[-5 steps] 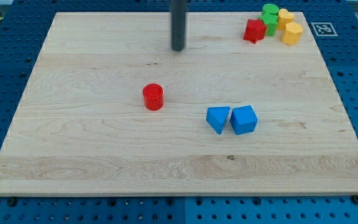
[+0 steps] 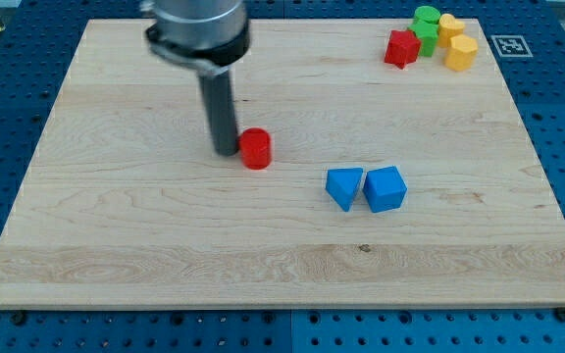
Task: Move the red circle into the top right group of blocks
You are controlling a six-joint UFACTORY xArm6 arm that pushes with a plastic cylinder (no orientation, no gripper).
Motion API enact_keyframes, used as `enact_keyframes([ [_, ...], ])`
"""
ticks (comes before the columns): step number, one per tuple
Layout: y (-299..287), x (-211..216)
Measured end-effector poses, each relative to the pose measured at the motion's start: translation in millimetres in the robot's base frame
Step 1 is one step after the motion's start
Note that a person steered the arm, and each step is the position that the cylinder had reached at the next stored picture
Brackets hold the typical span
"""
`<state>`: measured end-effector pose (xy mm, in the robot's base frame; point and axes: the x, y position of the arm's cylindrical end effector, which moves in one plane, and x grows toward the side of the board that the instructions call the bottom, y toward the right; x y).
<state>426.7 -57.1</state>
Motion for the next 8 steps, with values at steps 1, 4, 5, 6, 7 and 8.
enact_keyframes([
  [1,12.9,-7.5],
  [4,47.6,39.6],
  [5,81.6,-14.3],
  [6,91.5,-55.1],
  [7,86.7,-39.8],
  [8,67.2,-23.2],
])
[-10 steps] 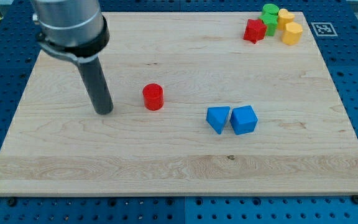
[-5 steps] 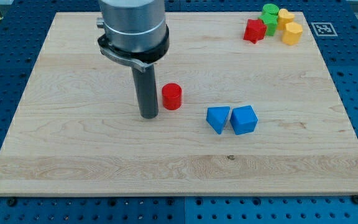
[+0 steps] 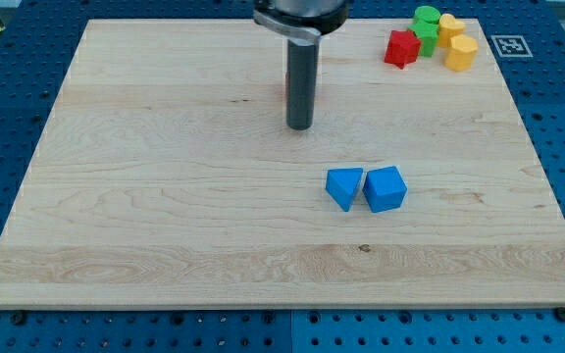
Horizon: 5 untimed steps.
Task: Move the red circle into the top right group of blocks
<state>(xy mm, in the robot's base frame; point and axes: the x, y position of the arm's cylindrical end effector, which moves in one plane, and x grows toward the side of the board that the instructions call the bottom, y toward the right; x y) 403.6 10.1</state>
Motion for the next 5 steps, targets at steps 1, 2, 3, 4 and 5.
enact_keyframes([
  [1,11.1,-42.1],
  [2,37.7,-104.0],
  [3,52.1,-133.6],
  [4,38.2,-98.7],
  [5,-7.1,-58.9],
])
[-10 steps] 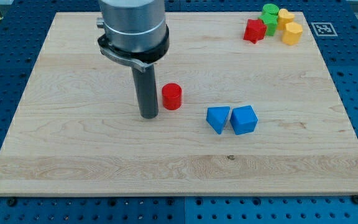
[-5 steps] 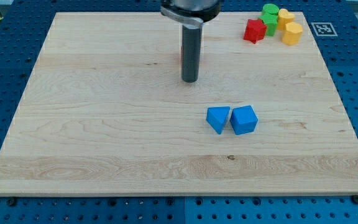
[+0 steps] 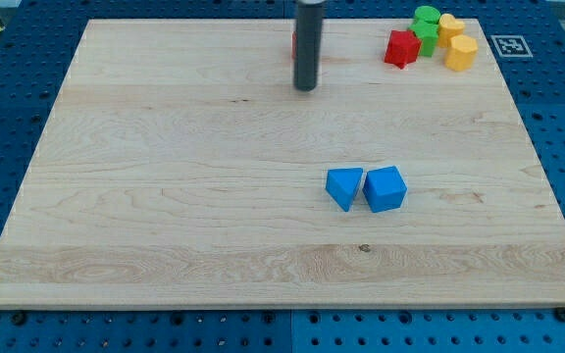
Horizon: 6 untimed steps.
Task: Move the red circle into the top right group of blocks
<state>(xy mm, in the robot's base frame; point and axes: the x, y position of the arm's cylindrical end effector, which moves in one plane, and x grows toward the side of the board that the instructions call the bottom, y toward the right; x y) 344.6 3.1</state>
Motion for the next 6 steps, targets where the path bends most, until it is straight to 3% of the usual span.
enact_keyframes([
  [1,-39.6,-12.9],
  [2,-24.7,-53.4],
  [4,82.1,-86.3],
  [5,78.4,-81.6],
  [6,34.8,-80.6],
])
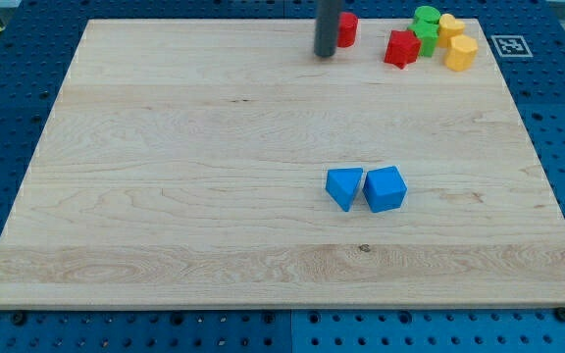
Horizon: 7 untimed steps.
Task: Move the red circle into the top right group of blocks
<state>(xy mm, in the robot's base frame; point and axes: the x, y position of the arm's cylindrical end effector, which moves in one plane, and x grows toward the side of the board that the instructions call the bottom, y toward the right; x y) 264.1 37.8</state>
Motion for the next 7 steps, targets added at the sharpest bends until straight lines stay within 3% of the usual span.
enact_keyframes([
  [2,-6.4,-50.6],
  [7,107.9,-49.0],
])
